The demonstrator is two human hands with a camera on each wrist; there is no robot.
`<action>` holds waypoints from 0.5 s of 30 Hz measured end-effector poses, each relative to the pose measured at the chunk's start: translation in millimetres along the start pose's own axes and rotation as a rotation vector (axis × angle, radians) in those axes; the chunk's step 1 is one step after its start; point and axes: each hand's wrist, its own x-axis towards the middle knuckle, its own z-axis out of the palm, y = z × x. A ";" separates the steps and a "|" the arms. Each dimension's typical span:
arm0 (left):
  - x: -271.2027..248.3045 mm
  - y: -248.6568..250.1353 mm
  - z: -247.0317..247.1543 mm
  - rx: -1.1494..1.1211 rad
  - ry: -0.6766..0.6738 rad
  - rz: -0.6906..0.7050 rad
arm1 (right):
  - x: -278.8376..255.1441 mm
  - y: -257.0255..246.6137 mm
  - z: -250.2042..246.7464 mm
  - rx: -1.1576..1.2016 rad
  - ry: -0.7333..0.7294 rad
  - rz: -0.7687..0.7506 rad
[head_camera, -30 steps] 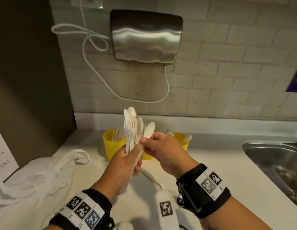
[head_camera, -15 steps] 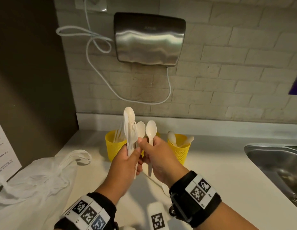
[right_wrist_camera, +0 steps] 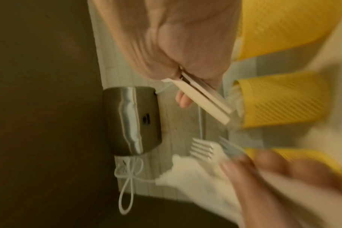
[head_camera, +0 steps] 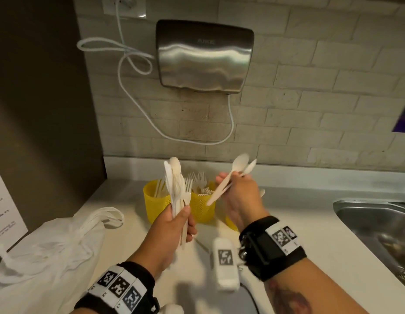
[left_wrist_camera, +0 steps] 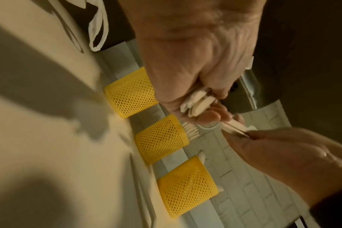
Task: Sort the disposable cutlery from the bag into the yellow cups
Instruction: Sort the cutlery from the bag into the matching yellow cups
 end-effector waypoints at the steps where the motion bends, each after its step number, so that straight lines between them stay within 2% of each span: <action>1: 0.8 0.2 -0.2 -0.022 -0.009 -0.022 | 9.2 -10.5 -4.4 -0.038 0.034 -0.084; 4: 2.7 1.4 -0.1 -0.127 -0.038 -0.090 | 39.5 -28.7 -23.4 -0.265 0.155 -0.339; 6: 4.1 3.0 1.3 -0.197 -0.058 -0.121 | 51.2 -27.6 -36.0 -0.413 0.251 -0.409; 9: 6.2 4.8 3.3 -0.249 -0.074 -0.141 | 58.1 -7.9 -52.8 -0.581 0.288 -0.362; 12: 7.1 5.2 4.1 -0.253 -0.099 -0.142 | 58.2 12.1 -64.2 -0.723 0.240 -0.299; 15: 8.9 5.5 2.3 -0.240 -0.104 -0.132 | 55.5 18.1 -66.0 -0.767 0.147 -0.256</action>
